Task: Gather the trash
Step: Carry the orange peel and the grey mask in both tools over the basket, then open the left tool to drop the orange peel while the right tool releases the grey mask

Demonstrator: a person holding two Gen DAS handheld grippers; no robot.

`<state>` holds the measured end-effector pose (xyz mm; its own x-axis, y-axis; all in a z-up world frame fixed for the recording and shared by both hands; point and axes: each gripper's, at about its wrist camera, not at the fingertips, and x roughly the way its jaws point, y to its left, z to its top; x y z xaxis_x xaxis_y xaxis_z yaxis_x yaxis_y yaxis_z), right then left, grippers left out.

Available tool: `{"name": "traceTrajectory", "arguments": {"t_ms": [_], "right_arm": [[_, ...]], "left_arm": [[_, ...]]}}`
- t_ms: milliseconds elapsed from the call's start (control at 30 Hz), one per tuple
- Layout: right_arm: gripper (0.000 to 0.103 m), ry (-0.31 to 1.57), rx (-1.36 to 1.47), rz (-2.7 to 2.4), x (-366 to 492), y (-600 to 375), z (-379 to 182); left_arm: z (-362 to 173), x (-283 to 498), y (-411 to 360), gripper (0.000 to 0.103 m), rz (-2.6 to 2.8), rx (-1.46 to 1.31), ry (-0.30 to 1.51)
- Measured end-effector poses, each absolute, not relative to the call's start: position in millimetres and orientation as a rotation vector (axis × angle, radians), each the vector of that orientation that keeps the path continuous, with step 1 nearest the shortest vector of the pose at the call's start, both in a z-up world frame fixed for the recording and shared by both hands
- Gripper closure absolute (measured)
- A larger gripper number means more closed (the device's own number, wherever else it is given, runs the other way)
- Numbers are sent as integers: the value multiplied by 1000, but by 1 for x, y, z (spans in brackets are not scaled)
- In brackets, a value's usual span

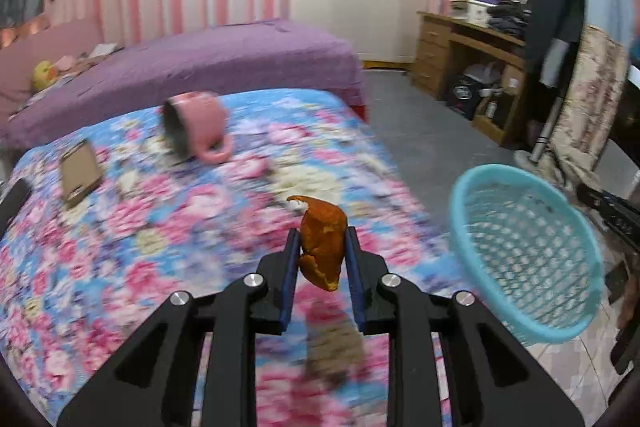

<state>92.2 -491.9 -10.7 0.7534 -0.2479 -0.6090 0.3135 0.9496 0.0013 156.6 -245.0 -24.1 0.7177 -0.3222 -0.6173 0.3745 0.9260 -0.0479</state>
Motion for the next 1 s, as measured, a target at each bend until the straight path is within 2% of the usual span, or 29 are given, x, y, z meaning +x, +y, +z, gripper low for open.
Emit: {"name": "traceTrajectory", "arguments": {"t_ms": [300, 467, 500, 533, 567, 600, 633, 867, 1000], "right_arm": [[82, 662, 146, -383, 75, -531, -19], [82, 668, 145, -390, 70, -540, -21], [82, 667, 149, -390, 70, -541, -21], [82, 666, 152, -389, 70, -541, -21], [82, 667, 153, -385, 70, -541, -21], [82, 668, 148, -382, 70, -541, -22], [82, 671, 143, -380, 71, -539, -22], [80, 686, 112, -355, 78, -528, -25], [71, 694, 96, -325, 88, -512, -28]], "left_arm": [[-27, 154, -333, 80, -546, 98, 667], [-32, 152, -376, 76, -593, 139, 676], [-33, 152, -380, 70, -599, 141, 684], [-34, 153, -383, 56, -600, 142, 689], [-34, 153, -384, 46, -594, 142, 690], [-33, 153, -382, 31, -575, 140, 677], [-32, 153, -379, 25, -560, 137, 663], [-24, 156, -336, 16, -412, 153, 596], [-21, 153, -304, 14, -361, 121, 589]]}}
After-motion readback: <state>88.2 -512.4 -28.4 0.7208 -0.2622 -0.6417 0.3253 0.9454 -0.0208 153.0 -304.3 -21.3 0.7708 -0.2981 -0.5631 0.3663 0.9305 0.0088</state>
